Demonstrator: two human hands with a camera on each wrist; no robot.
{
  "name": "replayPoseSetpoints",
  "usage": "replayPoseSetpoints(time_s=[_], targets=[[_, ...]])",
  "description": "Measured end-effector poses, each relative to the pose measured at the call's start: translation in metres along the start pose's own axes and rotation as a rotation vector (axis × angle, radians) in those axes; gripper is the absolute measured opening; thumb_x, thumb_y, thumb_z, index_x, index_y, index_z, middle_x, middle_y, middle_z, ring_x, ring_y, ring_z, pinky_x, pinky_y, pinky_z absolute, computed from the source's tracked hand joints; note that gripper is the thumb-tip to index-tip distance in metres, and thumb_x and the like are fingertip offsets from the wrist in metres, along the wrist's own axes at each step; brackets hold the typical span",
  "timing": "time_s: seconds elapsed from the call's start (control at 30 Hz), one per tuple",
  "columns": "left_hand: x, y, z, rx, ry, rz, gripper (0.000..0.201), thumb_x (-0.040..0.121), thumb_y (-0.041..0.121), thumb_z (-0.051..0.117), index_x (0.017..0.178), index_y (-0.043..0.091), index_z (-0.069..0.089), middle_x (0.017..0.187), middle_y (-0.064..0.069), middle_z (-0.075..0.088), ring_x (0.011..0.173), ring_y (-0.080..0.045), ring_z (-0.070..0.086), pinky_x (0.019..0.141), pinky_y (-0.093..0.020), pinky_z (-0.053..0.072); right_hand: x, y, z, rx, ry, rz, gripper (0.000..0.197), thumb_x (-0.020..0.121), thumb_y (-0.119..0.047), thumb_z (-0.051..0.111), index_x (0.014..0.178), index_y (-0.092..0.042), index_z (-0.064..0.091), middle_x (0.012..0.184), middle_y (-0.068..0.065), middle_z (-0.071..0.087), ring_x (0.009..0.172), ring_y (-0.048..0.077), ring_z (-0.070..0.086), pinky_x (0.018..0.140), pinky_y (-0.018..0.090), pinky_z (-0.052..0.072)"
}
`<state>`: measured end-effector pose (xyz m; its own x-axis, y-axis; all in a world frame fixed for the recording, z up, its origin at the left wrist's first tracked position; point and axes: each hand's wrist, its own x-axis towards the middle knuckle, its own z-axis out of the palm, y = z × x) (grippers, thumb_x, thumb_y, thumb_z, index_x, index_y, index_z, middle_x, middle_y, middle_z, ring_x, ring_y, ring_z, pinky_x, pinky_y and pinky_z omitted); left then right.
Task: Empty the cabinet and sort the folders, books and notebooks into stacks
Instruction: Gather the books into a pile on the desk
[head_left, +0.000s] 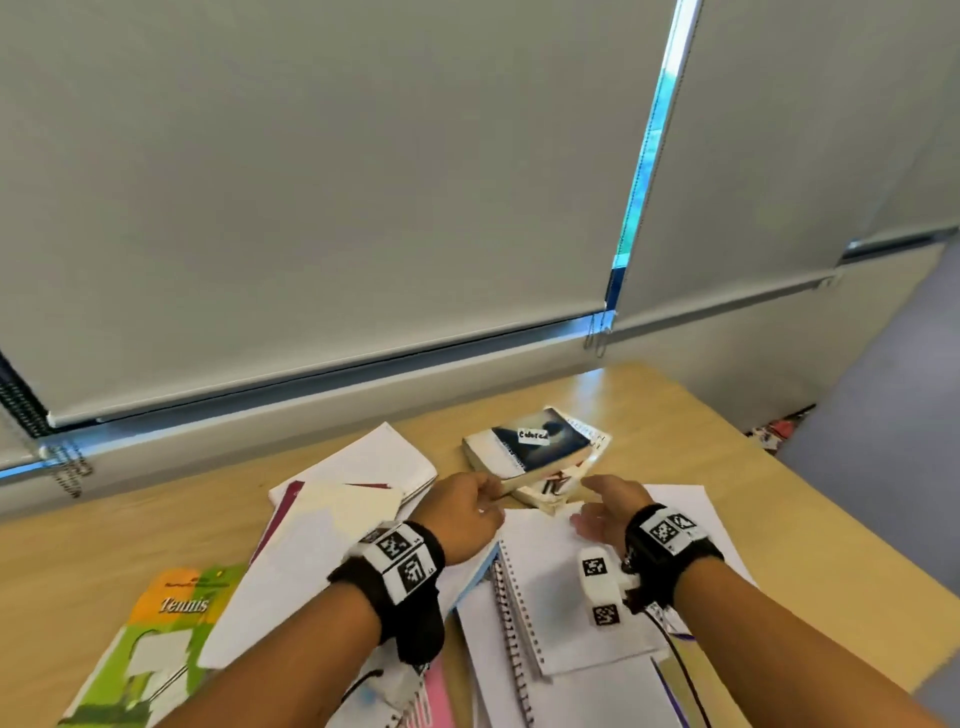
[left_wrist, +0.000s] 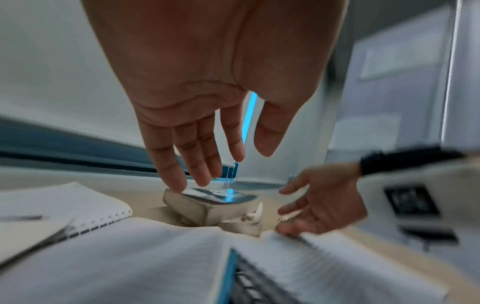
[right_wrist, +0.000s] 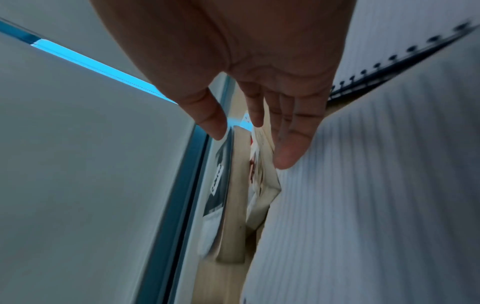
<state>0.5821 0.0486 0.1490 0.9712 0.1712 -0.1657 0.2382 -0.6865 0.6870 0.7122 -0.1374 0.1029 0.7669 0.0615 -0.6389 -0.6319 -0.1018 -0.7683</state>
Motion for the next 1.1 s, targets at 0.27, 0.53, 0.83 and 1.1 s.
replayPoseSetpoints(time_s=[0.27, 0.53, 0.83, 1.1], targets=[[0.114, 0.002, 0.002, 0.267, 0.027, -0.018, 0.060, 0.090, 0.034, 0.057, 0.145, 0.025, 0.035, 0.146, -0.006, 0.038, 0.133, -0.026, 0.039, 0.109, -0.032, 0.035, 0.072, -0.025, 0.005, -0.032, 0.034, -0.015, 0.027, 0.087, -0.011, 0.058, 0.103, 0.012, 0.058, 0.072, 0.024, 0.058, 0.044, 0.027, 0.054, 0.047, 0.029, 0.045], [0.179, -0.016, 0.034, 0.362, -0.156, -0.167, 0.093, 0.074, 0.068, 0.063, 0.148, 0.030, 0.021, 0.138, -0.012, 0.041, 0.128, -0.034, 0.041, 0.105, -0.042, 0.038, 0.079, -0.029, -0.004, 0.046, -0.016, 0.050, 0.017, 0.087, -0.013, 0.058, 0.093, 0.004, 0.059, 0.073, 0.019, 0.063, 0.053, 0.023, 0.054, 0.046, 0.024, 0.034], [0.187, -0.035, 0.026, -0.054, -0.200, -0.372, 0.089, 0.052, 0.057, 0.085, 0.124, 0.021, 0.049, 0.118, 0.002, 0.063, 0.106, -0.018, 0.059, 0.097, -0.036, 0.049, 0.095, -0.028, 0.013, -0.015, -0.066, 0.098, 0.012, 0.079, 0.000, 0.052, 0.069, -0.007, 0.050, 0.045, 0.002, 0.037, 0.035, 0.015, 0.028, 0.041, 0.017, 0.023], [0.175, -0.041, 0.005, -0.360, -0.005, -0.394, 0.049, 0.081, 0.033, 0.075, 0.119, 0.012, 0.050, 0.106, -0.003, 0.065, 0.091, -0.019, 0.062, 0.069, -0.025, 0.047, 0.088, -0.030, 0.020, 0.065, -0.040, -0.077, 0.022, 0.086, 0.006, 0.058, 0.108, 0.005, 0.060, 0.089, 0.025, 0.070, 0.078, 0.036, 0.068, 0.078, 0.047, 0.056]])
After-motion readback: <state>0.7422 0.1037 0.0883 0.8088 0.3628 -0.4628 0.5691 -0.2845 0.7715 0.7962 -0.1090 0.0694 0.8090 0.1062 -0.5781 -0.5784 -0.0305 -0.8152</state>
